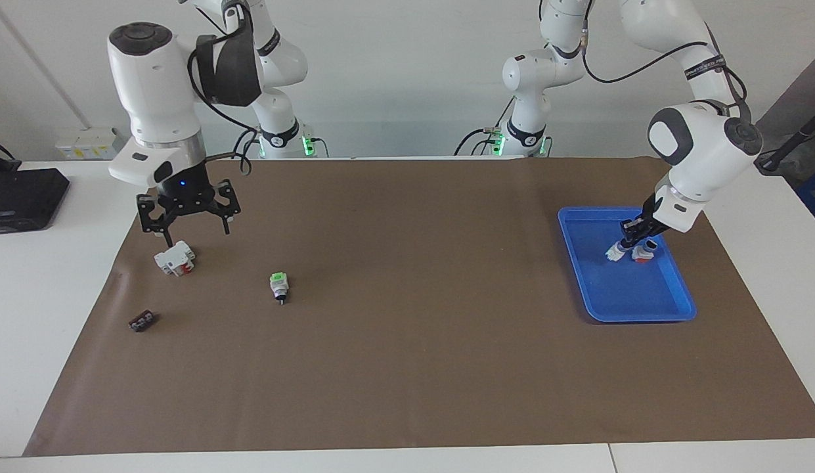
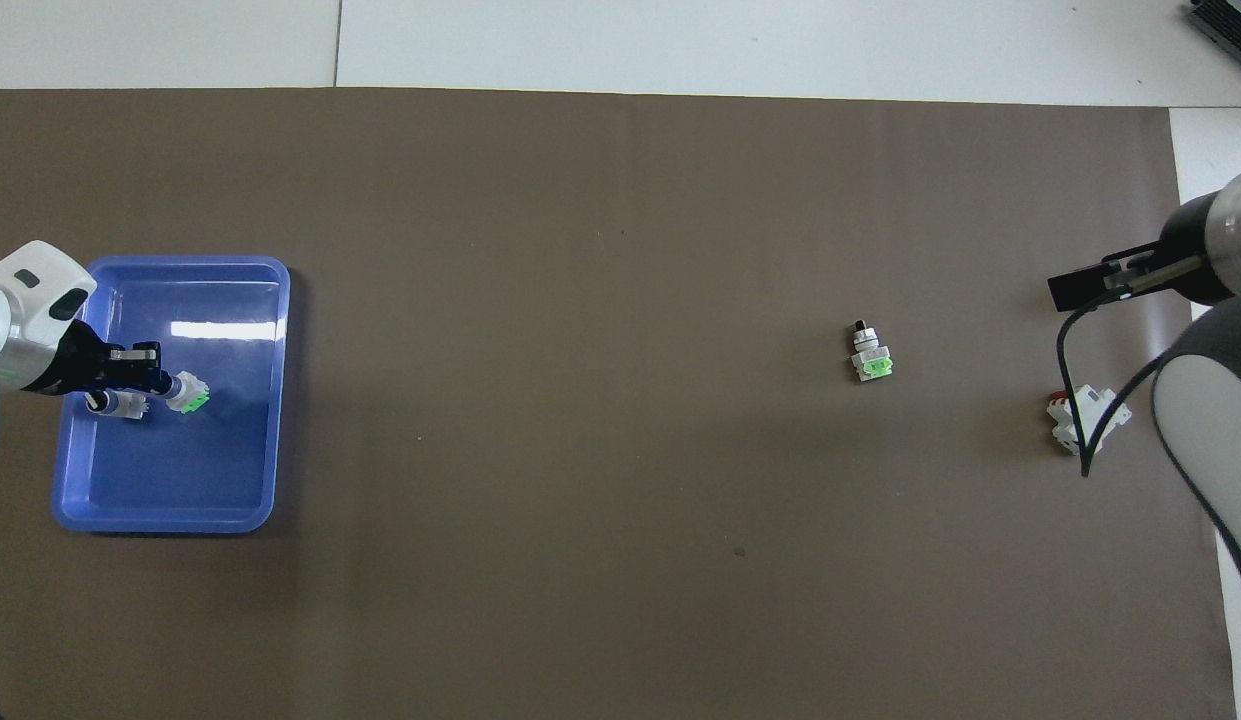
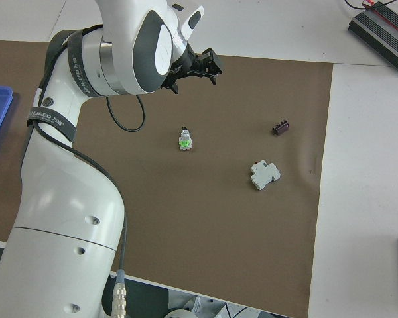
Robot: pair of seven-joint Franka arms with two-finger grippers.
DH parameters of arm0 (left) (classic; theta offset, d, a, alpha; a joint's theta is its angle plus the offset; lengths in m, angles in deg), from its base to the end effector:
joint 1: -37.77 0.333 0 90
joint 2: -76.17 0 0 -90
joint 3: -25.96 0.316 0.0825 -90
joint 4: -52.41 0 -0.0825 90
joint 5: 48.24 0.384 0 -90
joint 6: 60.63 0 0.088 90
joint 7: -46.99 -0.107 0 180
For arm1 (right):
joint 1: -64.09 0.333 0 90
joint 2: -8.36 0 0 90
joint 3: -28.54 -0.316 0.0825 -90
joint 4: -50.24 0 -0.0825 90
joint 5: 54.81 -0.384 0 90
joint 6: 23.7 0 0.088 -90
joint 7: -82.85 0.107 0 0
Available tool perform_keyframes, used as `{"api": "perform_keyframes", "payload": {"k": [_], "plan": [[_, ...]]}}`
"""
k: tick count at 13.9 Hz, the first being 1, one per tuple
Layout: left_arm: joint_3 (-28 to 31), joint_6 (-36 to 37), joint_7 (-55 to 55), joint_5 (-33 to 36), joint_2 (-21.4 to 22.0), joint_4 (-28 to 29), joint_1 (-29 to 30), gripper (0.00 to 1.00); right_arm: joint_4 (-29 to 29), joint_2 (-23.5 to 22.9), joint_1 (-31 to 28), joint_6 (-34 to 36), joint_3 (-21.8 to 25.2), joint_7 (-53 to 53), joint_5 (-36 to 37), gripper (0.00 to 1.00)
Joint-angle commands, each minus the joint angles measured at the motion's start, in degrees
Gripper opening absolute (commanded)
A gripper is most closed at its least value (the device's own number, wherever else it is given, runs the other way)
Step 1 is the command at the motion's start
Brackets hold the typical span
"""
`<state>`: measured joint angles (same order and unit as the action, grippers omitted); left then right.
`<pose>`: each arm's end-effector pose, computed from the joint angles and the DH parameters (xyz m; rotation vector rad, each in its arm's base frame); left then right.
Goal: Turn and place switch with both arms
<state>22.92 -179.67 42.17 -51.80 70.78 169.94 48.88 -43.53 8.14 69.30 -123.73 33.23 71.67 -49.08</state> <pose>0.5544 0.0758 0.3879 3.0717 0.1365 -0.0933 0.5714 -0.0037 0.6076 3.0115 0.3272 0.1451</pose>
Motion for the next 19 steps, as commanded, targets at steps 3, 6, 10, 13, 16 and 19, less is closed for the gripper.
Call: {"api": "perform_keyframes", "payload": {"k": [3, 6, 10, 13, 16, 19], "plan": [[-0.56, -3.39, -2.47, 1.02, 0.91, 3.4, 1.63, 0.0, 4.47, 1.8, -5.12, 9.93, -0.56, 1.16, -2.4, 1.0], [-0.56, -3.48, -2.65, 1.02, 1.0, 3.41, 1.63, 0.3, 3.16, 2.68, -5.03, 10.38, -0.65, 1.24, -2.39, 1.0], [-0.56, -3.13, -2.74, 1.02, 0.21, 1.14, 1.45, 0.71, 2.19, 3.56, -5.12, 10.29, -0.56, 1.07, -2.39, 1.0], [-0.56, 1.33, -2.56, 1.02, -2.07, -6.4, 0.75, 0.74, 2.97, 4.27, -5.65, 11.53, -0.56, 3.68, -3.35, 1.0], [-0.56, 8.27, -2.04, 1.02, -4.45, -15.72, -0.91, 0.74, 4.65, 3.39, -5.65, 11.62, -0.73, 13.1, -3.45, 1.0], [-0.56, 17.05, -1.95, 1.11, -5.42, -23.98, -3.73, 0.76, 4.03, 3.04, -6.71, 11.17, -0.65, 17.31, -7.4, 1.0]]}}
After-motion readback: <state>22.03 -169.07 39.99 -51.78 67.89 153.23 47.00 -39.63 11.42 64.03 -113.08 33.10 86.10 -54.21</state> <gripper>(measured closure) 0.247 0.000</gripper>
